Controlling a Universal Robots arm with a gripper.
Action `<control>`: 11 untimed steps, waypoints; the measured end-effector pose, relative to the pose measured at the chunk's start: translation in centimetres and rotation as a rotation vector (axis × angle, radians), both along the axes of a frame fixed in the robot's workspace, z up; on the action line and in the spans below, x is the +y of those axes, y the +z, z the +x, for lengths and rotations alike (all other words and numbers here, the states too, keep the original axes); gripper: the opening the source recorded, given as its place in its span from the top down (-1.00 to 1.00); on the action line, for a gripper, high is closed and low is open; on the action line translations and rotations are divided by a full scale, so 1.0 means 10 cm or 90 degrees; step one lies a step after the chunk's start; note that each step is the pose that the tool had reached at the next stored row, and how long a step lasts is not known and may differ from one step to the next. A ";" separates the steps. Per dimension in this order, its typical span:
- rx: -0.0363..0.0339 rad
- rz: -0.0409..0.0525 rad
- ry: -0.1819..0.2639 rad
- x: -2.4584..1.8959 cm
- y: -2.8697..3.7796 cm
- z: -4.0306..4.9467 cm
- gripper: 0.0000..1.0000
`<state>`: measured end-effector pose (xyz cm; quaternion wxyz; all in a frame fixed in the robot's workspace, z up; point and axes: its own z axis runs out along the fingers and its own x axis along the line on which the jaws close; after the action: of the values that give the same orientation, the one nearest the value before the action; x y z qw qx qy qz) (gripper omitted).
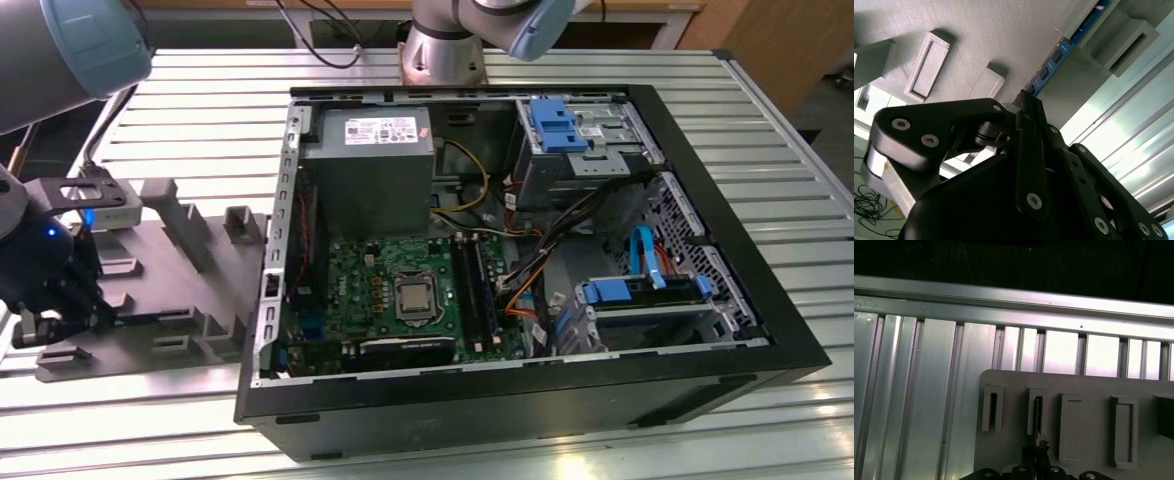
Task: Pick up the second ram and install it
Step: 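Pick up the second ram and move it above second insertion slot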
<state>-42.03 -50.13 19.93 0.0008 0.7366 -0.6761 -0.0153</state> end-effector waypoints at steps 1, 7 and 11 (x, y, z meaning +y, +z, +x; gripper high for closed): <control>0.0001 -0.0001 0.000 0.000 0.001 0.000 0.73; 0.0000 0.0001 0.000 0.000 0.000 0.000 0.76; 0.0000 0.0001 -0.002 0.000 -0.001 0.000 0.76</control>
<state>-42.03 -50.13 19.92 0.0008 0.7355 -0.6774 -0.0153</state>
